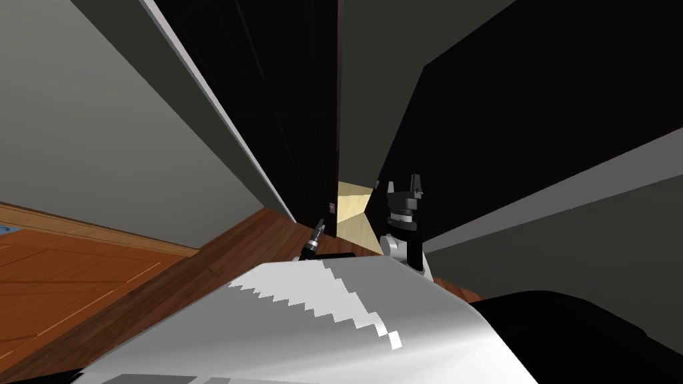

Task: Push the door open

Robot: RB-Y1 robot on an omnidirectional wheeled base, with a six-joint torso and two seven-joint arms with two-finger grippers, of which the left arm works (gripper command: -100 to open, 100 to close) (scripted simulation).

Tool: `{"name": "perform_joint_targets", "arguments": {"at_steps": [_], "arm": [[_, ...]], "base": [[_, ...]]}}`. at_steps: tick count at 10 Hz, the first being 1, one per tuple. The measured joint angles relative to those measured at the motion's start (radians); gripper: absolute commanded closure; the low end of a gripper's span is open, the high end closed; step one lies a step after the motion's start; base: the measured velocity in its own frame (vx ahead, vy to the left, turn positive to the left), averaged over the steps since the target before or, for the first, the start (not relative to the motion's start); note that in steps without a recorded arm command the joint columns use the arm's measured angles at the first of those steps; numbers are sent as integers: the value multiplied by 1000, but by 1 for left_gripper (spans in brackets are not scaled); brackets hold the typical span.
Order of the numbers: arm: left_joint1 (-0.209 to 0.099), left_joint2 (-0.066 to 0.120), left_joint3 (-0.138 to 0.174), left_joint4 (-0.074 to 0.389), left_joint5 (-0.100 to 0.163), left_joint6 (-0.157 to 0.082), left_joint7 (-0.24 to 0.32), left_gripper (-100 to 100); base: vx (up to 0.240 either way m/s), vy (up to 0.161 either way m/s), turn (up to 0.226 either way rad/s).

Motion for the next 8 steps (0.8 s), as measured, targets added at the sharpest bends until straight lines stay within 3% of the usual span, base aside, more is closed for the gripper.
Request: {"name": "perform_joint_targets", "arguments": {"at_steps": [4, 8], "arm": [[-18, -6, -17, 69, 0, -13, 3, -100], [-26, -2, -11, 87, 2, -21, 1, -100]], "base": [[90, 42, -43], [161, -62, -25]]}}
